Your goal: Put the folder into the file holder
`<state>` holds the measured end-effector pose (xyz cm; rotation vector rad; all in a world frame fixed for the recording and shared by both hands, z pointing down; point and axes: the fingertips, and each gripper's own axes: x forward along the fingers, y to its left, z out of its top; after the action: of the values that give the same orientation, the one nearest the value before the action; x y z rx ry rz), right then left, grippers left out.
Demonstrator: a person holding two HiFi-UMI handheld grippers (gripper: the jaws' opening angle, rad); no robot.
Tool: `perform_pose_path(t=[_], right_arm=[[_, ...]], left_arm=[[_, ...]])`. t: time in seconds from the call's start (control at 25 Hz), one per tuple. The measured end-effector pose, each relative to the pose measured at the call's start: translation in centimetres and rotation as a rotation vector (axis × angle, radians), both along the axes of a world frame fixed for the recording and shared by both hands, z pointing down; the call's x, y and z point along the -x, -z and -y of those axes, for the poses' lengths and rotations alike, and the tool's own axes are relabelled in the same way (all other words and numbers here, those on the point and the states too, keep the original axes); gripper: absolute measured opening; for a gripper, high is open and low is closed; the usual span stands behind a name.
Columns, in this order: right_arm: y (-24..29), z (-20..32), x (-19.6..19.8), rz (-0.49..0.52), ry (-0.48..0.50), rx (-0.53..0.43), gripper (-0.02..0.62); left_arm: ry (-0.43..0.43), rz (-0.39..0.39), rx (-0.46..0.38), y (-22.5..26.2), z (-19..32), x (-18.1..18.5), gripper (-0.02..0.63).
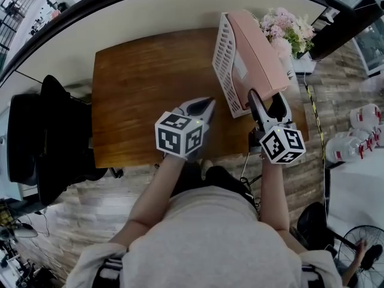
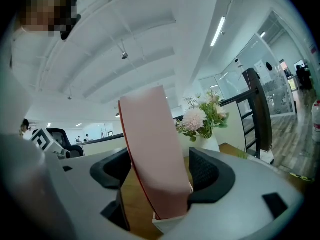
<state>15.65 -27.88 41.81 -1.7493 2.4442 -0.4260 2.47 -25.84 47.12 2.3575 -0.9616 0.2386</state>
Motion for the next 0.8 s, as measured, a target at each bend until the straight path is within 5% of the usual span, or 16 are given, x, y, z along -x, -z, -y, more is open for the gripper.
perform_pose_path(t=[0.32, 0.8], right_arm=[[1.3, -2.3, 0.1, 0.011, 0.024, -0.019, 0.316], [2.4, -5.0, 0.0, -0.006, 0.03, -0.048, 0.176]], left_arm=[[-0.048, -0.011, -0.107, 2.6, -0.4, -1.3, 0.012], [-0.136, -0.014, -0.139, 3.6, -1.7, -3.8, 0.012]])
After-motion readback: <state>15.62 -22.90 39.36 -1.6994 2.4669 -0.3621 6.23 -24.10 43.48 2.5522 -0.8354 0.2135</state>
